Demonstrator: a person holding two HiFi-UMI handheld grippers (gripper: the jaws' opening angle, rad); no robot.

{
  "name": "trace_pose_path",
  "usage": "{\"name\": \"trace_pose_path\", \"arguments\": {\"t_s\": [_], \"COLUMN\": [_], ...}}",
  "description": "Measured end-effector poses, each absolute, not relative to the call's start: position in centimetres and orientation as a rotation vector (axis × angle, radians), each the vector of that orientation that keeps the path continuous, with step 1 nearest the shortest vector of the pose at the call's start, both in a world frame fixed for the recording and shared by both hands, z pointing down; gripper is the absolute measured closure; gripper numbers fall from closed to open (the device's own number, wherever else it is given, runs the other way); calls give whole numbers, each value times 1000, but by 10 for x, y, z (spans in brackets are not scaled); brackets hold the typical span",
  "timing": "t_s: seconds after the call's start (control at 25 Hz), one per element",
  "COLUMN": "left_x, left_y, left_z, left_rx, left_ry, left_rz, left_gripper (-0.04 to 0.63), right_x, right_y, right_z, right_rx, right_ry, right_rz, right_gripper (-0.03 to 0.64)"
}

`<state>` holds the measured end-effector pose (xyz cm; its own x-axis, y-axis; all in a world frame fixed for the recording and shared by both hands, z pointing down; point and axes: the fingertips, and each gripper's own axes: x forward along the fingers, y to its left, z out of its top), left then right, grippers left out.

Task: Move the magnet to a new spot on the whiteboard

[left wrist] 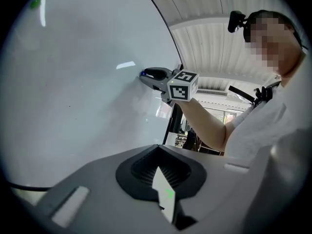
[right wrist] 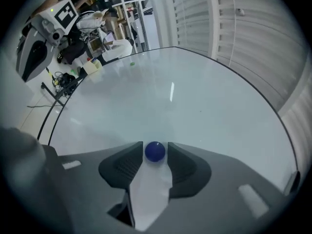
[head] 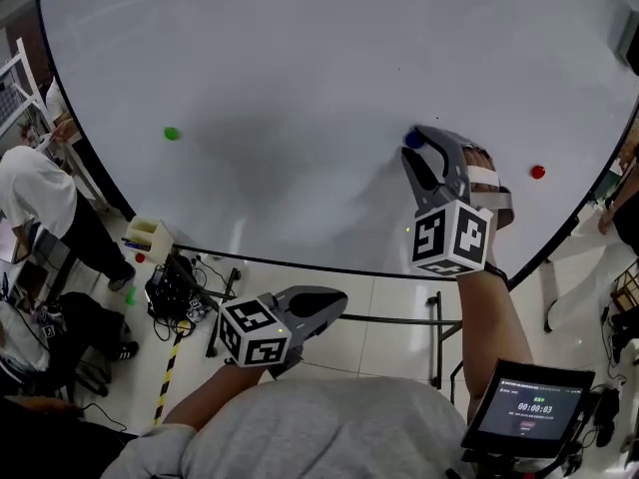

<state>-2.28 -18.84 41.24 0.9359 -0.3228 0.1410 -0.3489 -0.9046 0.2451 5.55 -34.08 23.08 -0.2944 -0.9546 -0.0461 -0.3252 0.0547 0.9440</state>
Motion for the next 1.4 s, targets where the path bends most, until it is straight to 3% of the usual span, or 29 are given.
{"name": "trace_pose_path", "arguments": {"t_s": [0.24,0.6,0.84,1.12,1.4], "left_x": [-27,-8,-25,-20,-15], "left_y": [-197,-213,-225,-223,-225], "left_z": [405,397,384,389,385], "left_rx": [2831,2830,2886,2939,2936], "left_ry": [-514,-535,-570,-579,-561], "left_rz": [125,117,92,141,113], "left_gripper": [614,614,614,614,615], "right_x": [51,66,39,38,37], "right_y": [-349,-342,-276,-237,-233], "right_z": [234,235,292,407,411], "right_rx": [1278,1221,952,857,853], "right_ry": [-1587,-1838,-2495,-2732,-2797], "right_rz": [-1290,-1179,-679,-115,-34], "right_gripper": [502,499,491,489,489]}}
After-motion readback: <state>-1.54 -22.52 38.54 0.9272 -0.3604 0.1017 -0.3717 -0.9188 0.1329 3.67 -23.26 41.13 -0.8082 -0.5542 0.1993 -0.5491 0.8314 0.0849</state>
